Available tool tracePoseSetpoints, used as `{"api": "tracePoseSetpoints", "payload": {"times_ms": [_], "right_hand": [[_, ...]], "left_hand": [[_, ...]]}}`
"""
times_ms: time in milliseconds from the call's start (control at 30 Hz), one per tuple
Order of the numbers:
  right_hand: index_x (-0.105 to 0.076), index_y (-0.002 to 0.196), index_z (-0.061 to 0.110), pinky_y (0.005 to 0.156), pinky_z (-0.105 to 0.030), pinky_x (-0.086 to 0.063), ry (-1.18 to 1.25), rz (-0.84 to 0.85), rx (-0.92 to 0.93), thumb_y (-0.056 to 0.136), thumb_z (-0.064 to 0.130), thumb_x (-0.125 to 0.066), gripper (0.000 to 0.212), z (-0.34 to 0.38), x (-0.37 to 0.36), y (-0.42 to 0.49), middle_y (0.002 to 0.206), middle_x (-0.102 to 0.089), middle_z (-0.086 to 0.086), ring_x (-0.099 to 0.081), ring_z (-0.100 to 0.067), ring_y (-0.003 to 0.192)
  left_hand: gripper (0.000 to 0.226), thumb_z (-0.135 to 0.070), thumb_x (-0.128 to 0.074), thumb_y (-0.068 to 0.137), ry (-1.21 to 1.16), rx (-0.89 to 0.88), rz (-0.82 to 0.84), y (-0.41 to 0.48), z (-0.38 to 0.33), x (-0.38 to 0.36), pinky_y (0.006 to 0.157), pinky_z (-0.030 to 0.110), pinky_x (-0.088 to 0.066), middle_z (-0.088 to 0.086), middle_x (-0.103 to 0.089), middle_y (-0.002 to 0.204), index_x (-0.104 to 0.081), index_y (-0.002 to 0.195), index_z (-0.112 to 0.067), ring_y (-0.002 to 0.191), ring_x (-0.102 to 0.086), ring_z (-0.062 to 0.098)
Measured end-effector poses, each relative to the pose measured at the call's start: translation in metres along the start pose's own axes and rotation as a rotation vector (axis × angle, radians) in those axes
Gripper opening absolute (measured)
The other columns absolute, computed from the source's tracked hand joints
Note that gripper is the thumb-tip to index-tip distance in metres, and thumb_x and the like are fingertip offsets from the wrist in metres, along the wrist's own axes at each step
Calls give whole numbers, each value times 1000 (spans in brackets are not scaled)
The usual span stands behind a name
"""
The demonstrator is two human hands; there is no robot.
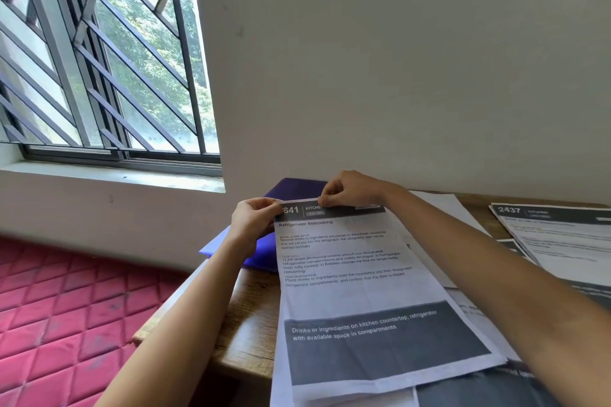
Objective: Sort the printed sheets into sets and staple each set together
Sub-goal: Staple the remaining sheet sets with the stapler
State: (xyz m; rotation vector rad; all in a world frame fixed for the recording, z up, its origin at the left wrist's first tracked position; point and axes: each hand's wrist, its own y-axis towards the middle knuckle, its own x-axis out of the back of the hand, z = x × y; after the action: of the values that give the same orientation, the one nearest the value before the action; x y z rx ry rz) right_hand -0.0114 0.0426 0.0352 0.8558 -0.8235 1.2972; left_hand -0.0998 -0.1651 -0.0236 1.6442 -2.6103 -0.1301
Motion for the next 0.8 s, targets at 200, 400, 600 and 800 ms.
{"api": "tracePoseSetpoints", "payload": {"times_ms": [200, 400, 600, 800], "right_hand": [[-69, 96, 20, 60, -15, -39, 22, -40, 20, 91, 27, -63, 11, 7, 4, -15, 79, -62, 11, -56, -3, 70], [-72, 96, 19, 59, -14, -37, -7, -81, 29, 89, 25, -66, 11, 23, 17, -30, 76, -62, 11, -55, -1, 69], [-73, 91, 20, 66, -17, -45, -2, -128, 40, 86, 24, -68, 8, 50, 41, -54, 84, -69, 3, -60, -4, 72], [-74, 88, 19, 73, -24, -50, 59, -161, 68, 85, 28, -70, 11, 68, 57, -82, 88, -73, -1, -66, -10, 80]], "left_hand": [[12, -4, -63, 88, -36, -15, 0, -5, -5, 0, 55, 17, -52, 10, -67, 80, -73, 95, -4, 60, -61, 11], [17, -21, -61, 94, -134, -16, 50, -19, -18, 1, 56, 18, -54, 3, -70, 73, -71, 86, -9, 60, -64, 11], [6, -12, -71, 85, -47, -89, 75, -35, -48, 3, 54, 18, -53, 9, -66, 74, -70, 85, -6, 61, -62, 13], [3, -4, -66, 87, -55, -152, 90, -59, -81, 19, 52, 16, -52, 3, -67, 65, -68, 85, -4, 55, -62, 9]]}}
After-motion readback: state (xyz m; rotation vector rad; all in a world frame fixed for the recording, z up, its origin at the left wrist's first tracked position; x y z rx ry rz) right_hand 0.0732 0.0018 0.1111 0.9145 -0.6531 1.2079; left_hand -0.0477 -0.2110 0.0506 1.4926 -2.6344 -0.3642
